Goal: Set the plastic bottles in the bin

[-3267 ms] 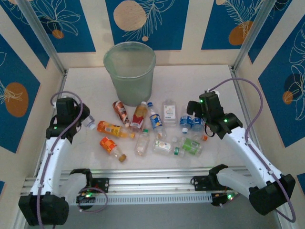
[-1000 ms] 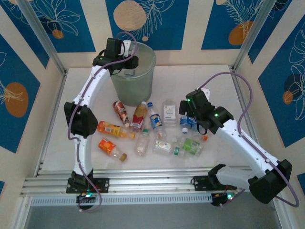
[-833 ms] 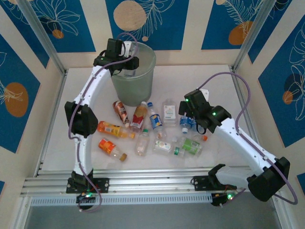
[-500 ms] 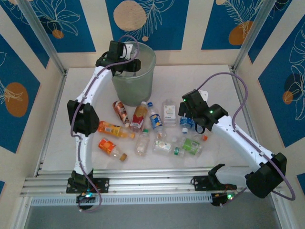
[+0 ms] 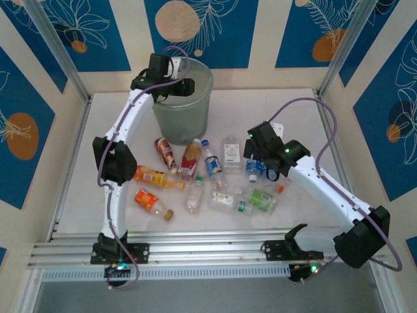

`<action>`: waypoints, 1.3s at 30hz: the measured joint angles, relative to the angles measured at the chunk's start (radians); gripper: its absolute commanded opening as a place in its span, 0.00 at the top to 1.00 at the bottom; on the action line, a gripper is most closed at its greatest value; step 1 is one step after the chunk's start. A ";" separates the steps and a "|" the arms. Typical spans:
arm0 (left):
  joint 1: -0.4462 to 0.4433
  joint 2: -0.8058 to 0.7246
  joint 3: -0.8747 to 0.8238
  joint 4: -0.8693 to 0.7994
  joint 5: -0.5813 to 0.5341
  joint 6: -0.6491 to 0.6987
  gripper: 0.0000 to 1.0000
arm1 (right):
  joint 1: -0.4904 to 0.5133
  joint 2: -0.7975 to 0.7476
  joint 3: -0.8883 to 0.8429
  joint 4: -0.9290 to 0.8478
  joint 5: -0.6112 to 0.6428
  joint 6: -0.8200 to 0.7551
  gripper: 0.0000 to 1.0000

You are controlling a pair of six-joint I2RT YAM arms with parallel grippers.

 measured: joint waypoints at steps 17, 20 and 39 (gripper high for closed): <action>0.000 -0.408 -0.107 -0.048 -0.136 -0.063 0.01 | 0.000 0.002 0.028 0.015 0.020 -0.026 0.01; 0.000 -0.576 -0.309 0.010 -0.166 -0.094 0.00 | 0.000 0.002 0.028 0.018 0.035 -0.027 0.01; -0.039 -1.363 -1.372 0.125 -0.397 -0.466 0.00 | 0.000 -0.015 0.005 0.055 0.060 -0.045 0.01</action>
